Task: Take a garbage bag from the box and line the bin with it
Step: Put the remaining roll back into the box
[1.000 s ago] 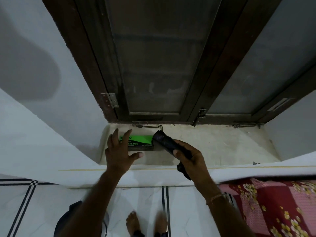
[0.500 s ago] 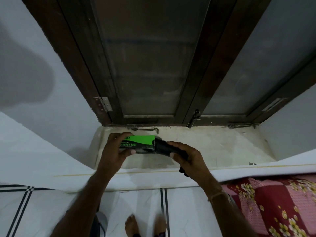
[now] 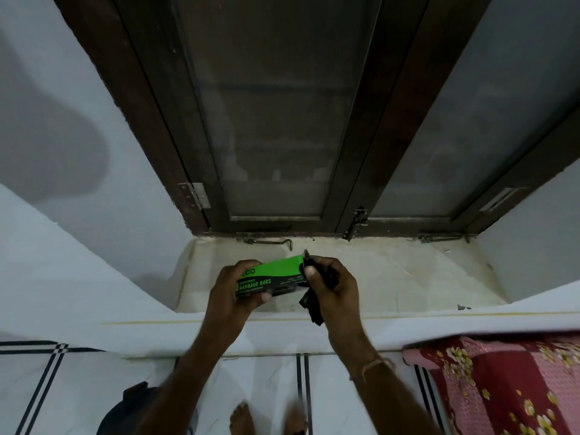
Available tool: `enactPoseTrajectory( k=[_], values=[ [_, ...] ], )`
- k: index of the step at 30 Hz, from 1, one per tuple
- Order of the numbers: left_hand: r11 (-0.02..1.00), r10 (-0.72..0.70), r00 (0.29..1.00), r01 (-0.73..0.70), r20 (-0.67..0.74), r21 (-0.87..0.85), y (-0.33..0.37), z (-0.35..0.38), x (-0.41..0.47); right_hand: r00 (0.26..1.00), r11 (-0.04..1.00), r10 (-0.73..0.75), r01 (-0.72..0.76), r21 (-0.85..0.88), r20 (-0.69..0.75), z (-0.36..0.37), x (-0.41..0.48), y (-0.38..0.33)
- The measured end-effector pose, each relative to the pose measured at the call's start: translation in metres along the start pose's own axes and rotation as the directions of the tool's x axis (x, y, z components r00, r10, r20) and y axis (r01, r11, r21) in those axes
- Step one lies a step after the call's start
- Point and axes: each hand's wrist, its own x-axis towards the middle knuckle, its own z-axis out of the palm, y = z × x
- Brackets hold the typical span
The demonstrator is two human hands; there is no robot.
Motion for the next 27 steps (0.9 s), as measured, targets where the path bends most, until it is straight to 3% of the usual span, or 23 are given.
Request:
enactPoseTrajectory(
  k=[2,5,9,14,18,21,24,27],
  values=[
    [1.0,-0.019,0.999,0.018,-0.05,-0.019,0.0,0.004,-0.008,0.999,1.0,-0.011,0.011,-0.007,-0.044,0.006,-0.007,0.0],
    [0.996,-0.065,0.991,0.056,-0.121,-0.075,-0.002,0.001,-0.014,0.994,0.999,-0.043,0.045,-0.024,0.096,0.005,-0.015,-0.008],
    [0.995,-0.082,0.992,0.077,-0.09,-0.061,-0.006,-0.01,-0.016,0.996,1.0,0.005,-0.005,0.0,0.089,-0.007,-0.007,-0.02],
    [0.998,-0.038,0.992,0.033,-0.117,-0.048,0.004,-0.012,-0.016,0.963,0.999,0.028,-0.018,-0.039,0.268,-0.001,-0.006,-0.014],
    [0.998,-0.026,0.987,0.017,-0.159,-0.059,0.009,-0.015,-0.021,0.993,0.995,-0.093,0.096,-0.037,0.068,0.005,-0.015,-0.016],
    [0.999,-0.004,0.989,-0.004,-0.148,-0.053,0.008,-0.019,-0.023,0.997,0.996,0.055,-0.05,0.08,-0.058,0.004,-0.017,-0.015],
    [0.999,0.015,0.99,-0.02,-0.137,-0.039,0.006,-0.021,-0.024,0.986,0.97,0.16,-0.149,0.192,-0.044,0.001,-0.015,-0.02],
    [0.999,0.036,0.989,-0.036,-0.141,-0.002,0.005,-0.019,-0.024,0.996,0.983,0.088,-0.092,0.159,0.028,0.004,-0.02,-0.027]
  ],
)
